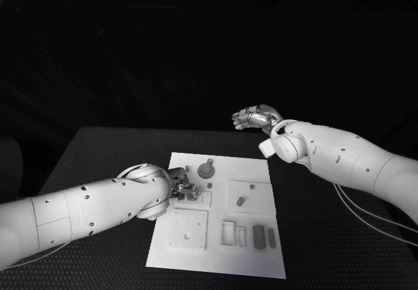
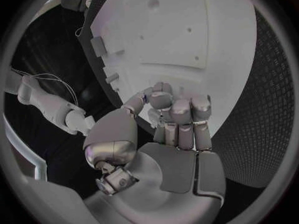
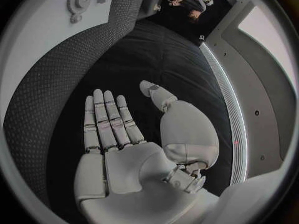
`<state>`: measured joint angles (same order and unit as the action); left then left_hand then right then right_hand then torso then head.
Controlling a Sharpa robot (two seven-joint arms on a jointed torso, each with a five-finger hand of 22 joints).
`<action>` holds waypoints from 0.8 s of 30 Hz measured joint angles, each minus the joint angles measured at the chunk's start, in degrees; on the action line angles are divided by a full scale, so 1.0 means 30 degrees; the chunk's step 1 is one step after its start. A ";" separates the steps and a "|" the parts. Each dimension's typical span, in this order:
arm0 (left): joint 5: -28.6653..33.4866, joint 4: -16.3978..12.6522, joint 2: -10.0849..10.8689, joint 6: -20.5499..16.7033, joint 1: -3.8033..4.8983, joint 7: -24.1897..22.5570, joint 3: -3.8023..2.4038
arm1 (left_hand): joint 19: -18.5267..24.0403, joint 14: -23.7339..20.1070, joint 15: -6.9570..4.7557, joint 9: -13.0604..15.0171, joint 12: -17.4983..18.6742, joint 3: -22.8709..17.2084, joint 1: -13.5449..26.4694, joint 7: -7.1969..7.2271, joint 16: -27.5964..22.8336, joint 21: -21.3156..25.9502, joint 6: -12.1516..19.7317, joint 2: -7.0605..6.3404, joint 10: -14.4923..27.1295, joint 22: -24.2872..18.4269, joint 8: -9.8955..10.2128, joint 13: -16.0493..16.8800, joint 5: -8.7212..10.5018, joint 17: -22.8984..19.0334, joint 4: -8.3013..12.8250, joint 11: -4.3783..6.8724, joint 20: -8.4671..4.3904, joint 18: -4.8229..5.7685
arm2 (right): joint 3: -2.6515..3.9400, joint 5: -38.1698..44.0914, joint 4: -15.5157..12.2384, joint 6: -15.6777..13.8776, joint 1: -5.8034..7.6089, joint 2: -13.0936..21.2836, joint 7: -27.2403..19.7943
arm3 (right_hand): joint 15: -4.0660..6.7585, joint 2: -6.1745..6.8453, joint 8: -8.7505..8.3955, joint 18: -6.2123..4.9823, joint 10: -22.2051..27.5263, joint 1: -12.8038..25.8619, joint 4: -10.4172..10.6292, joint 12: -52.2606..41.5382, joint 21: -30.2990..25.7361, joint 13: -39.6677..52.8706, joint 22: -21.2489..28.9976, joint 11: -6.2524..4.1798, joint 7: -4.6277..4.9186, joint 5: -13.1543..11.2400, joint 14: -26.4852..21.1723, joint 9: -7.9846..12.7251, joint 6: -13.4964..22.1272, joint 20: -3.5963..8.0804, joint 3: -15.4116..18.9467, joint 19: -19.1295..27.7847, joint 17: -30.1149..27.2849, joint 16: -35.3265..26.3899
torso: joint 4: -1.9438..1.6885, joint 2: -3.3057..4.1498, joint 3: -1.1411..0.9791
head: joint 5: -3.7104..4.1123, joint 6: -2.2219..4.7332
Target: Assemble the parts on the task board
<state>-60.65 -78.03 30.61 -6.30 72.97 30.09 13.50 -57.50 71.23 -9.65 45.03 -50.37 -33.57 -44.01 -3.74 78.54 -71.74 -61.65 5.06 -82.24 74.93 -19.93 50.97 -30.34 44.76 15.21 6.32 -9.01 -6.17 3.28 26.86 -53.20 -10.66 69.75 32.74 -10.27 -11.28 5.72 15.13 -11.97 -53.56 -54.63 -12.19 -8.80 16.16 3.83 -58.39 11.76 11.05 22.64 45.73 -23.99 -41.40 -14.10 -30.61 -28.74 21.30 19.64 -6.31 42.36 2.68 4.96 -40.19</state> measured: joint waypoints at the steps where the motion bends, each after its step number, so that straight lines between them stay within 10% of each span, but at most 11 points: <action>1: -0.0011 -0.0011 0.0002 -0.0011 -0.0002 -0.0006 0.0001 | 0.0000 0.0000 0.0000 0.0000 -0.0084 0.0001 0.0033 0.0000 0.0000 -0.0034 -0.0001 0.0010 0.0000 0.0000 -0.0028 0.0000 -0.0003 0.0000 0.0001 0.0000 -0.0001 0.0001 | -0.0001 0.0000 0.0004 0.0003 -0.0005 0.0000 0.0001 | 0.0000 0.0000 0.0000 0.0000 0.0000 0.0000 0.0000 0.0000 0.0001 0.0000 0.0000 0.0000 0.0001 0.0000 0.0000 0.0000 0.0000 0.0000 0.0000 0.0000 -0.0016 0.0000 | 0.0000 -0.0002 0.0000 | 0.0000 0.0000; 24: -0.1510 -0.0239 0.0034 -0.0035 -0.0059 -0.0115 0.0028 | -0.0004 0.0000 0.0000 0.0051 -0.0292 0.0047 0.0023 0.0013 0.0160 -0.0121 -0.0014 -0.0115 0.0003 -0.0005 -0.0161 -0.0035 -0.0665 -0.0019 0.0049 -0.0002 0.0005 -0.0012 | -0.0001 0.0006 0.0053 0.0068 -0.0037 -0.0021 0.0009 | 0.0002 0.0000 -0.0003 -0.0003 0.0001 0.0000 -0.0051 0.0073 0.0000 -0.0002 -0.0069 0.0001 0.0000 -0.0001 0.0002 0.0015 -0.0001 0.0068 0.0052 0.0069 -0.0037 -0.0076 | 0.0005 0.0000 0.0000 | -0.0020 0.0081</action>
<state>-65.18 -78.74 30.71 -6.40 72.79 29.74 13.59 -57.51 71.23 -9.66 45.19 -51.25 -33.43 -43.94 -3.70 79.02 -72.10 -61.69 4.71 -82.23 74.91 -20.41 50.87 -32.34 44.71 15.36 6.31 -8.99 -6.20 3.28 26.88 -53.04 -10.46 69.63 32.68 -10.24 -11.27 5.72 15.12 -11.98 -53.56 -54.63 -12.34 -8.58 16.16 3.82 -58.59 11.76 11.05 22.63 45.74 -23.94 -41.40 -13.89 -30.46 -28.53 21.19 19.42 -6.30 42.36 2.68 4.90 -39.95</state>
